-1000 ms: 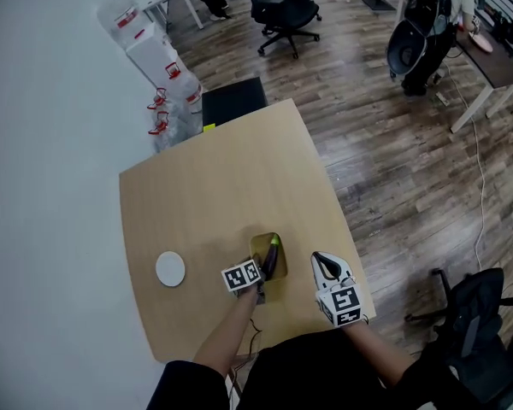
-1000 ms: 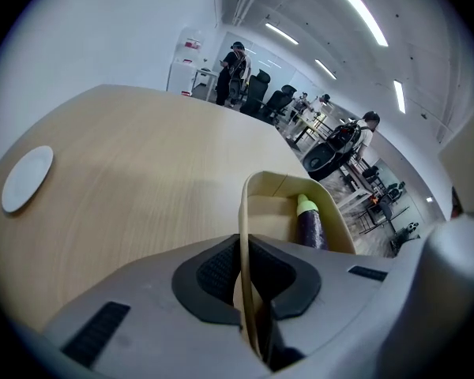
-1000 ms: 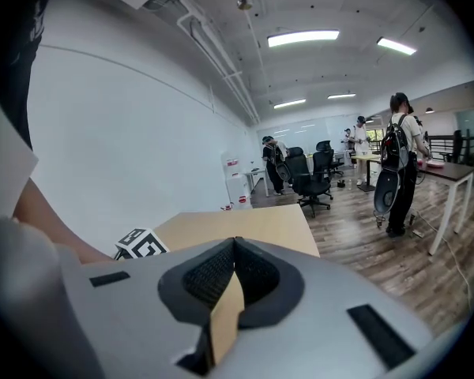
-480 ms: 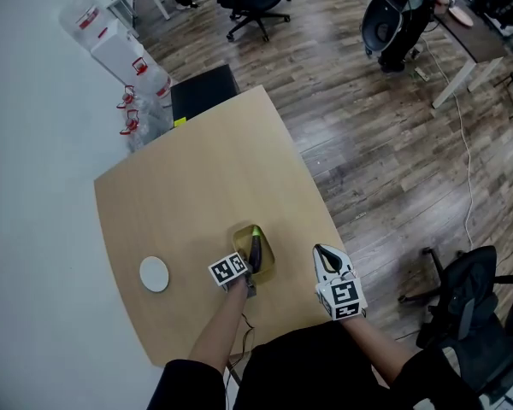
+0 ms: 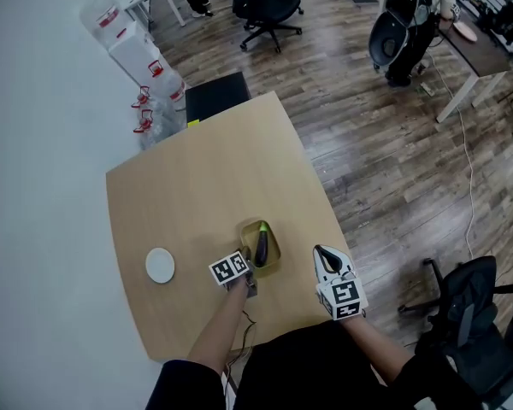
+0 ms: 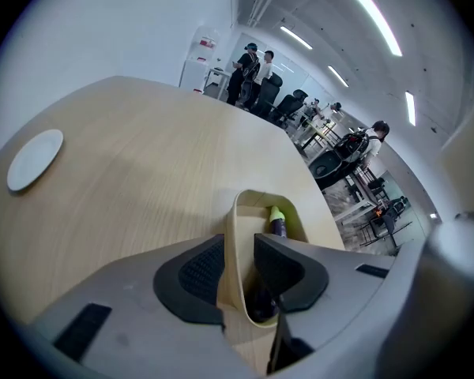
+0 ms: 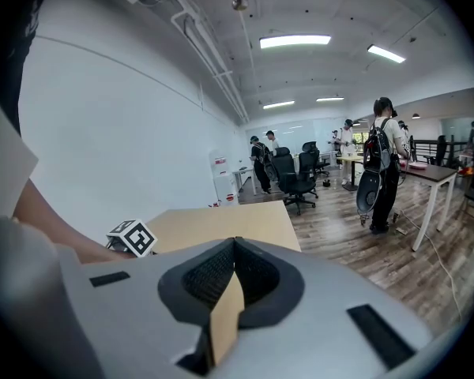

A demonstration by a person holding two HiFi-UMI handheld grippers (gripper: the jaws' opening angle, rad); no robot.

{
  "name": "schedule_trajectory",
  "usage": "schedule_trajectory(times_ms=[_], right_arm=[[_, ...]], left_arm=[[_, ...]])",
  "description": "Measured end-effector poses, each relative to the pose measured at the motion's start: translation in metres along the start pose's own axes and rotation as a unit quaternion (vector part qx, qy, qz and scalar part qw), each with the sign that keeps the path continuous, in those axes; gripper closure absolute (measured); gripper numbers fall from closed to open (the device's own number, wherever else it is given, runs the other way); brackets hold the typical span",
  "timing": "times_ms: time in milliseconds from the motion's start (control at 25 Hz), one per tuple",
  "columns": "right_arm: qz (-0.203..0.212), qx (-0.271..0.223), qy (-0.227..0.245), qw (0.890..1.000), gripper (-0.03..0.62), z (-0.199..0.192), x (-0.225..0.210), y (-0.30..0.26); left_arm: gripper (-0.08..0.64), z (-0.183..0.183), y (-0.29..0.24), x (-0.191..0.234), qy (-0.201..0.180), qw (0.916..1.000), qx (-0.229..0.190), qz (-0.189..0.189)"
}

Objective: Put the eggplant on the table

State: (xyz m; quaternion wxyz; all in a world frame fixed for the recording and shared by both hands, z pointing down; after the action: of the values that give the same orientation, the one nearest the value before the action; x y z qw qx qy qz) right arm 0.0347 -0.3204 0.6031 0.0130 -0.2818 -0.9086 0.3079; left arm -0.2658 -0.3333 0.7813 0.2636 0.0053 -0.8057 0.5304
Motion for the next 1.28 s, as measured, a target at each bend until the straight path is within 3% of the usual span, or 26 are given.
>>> schedule_trajectory(times_ms=[200, 400, 560, 800, 1080, 1200, 1280], right_arm=[[0.010, -0.014, 0.006, 1.000, 0.532, -0.006, 0.021, 0.019], [0.008, -0.023, 0.002, 1.000, 0.532, -0.014, 0.042, 0.042], [0.011, -0.022, 0.020, 0.999, 0.532, -0.023, 0.064, 0.062], [0.025, -0.034, 0.038, 0.998, 0.532, -0.037, 0.108, 0.100], [0.039, -0.036, 0.059, 0.997, 0.532, -0.067, 0.146, 0.146], [0.030, -0.035, 0.060, 0.997, 0.532, -0.077, 0.155, 0.161], [0.027, -0.039, 0.065, 0.997, 0.532, -0.080, 0.162, 0.171]], left_arm=[[0.462, -0.014, 0.050, -0.013, -0.031, 0.9981, -0.042, -0.033], [0.462, -0.048, 0.105, -0.022, -0.045, 0.9954, -0.052, -0.067], [0.463, -0.078, 0.153, -0.028, -0.059, 0.9897, -0.094, -0.092], [0.537, -0.134, 0.236, -0.044, -0.134, 0.9715, -0.164, -0.106], [0.543, -0.195, 0.302, -0.046, -0.167, 0.9433, -0.271, -0.094], [0.543, -0.211, 0.321, -0.046, -0.199, 0.9299, -0.300, -0.075], [0.543, -0.220, 0.327, -0.044, -0.200, 0.9264, -0.310, -0.074]])
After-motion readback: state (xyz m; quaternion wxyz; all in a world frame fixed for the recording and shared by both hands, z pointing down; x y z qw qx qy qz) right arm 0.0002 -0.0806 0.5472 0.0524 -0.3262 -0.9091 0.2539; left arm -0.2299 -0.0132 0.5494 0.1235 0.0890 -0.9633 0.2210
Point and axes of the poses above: the fingertips, and each gripper's own axes: y backward along the fingers, x to its left, z out of its top, the point moved 8 cm from there along y, backward along the fingers, and after that the axes turned 9 degrees about x, right-handed, at the moved point
